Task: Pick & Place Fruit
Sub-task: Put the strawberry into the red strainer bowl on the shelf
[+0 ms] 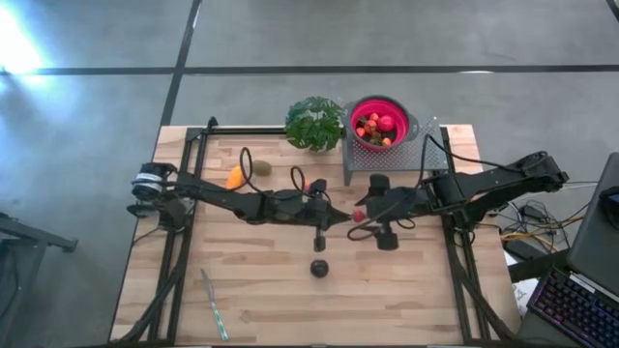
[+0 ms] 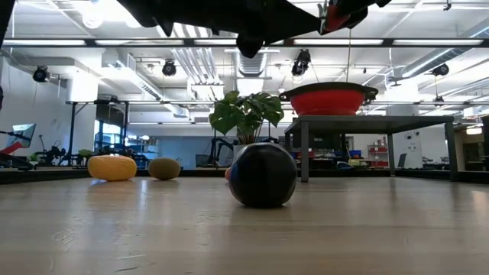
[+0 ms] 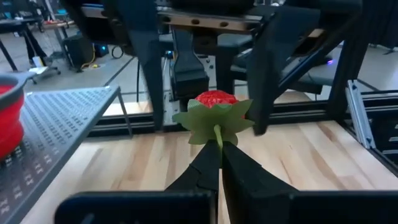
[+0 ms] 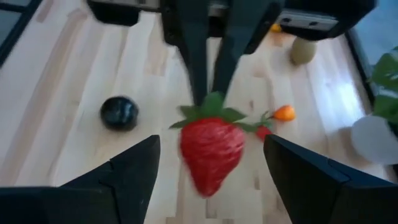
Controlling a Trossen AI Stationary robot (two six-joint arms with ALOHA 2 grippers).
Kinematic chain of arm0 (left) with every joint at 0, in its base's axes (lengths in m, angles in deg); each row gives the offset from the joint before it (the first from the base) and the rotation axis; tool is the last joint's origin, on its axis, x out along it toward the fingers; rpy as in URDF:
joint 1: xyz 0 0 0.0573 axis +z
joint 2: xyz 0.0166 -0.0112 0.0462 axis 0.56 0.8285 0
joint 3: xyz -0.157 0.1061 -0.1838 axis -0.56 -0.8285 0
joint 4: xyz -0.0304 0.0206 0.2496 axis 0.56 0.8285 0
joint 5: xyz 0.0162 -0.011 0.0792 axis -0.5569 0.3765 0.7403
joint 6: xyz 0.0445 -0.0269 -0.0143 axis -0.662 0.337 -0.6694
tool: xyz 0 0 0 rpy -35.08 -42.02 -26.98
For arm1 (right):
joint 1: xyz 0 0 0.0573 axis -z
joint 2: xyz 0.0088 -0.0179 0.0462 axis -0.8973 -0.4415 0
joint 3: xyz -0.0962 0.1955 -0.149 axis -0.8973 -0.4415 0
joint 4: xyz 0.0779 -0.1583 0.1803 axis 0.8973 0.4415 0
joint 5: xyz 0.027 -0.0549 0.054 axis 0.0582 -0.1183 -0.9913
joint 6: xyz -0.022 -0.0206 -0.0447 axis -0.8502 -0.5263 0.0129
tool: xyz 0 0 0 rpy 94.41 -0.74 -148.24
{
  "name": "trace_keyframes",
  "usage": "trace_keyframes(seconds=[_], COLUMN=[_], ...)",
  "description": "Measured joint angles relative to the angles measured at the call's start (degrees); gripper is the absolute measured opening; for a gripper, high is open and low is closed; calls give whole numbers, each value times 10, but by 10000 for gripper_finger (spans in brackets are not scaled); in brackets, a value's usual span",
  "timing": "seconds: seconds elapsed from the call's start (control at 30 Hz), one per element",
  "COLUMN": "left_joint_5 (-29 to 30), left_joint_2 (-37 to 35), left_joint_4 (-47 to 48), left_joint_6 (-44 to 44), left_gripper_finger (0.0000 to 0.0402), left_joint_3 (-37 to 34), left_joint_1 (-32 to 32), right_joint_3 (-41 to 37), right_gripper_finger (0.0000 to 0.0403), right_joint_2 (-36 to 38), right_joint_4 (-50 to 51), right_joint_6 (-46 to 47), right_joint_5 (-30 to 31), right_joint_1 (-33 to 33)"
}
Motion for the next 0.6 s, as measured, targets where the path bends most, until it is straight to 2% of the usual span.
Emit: trace_keyframes(seconds=[0.17, 0.6], left_joint_5=[-2, -4], left_joint_2=[0, 0], left_joint_4=[-8, -10], left_joint_6=[-13, -14], left_gripper_finger=[6, 9], left_joint_3=[2, 2], left_joint_1=[0, 0], right_joint_3=[2, 2], right_gripper_finger=[257, 137], right_joint_2=[0, 0], right_joint_4=[-5, -5], right_joint_6=[-8, -13], right_joint_5=[22, 25], right_joint_1=[0, 0])
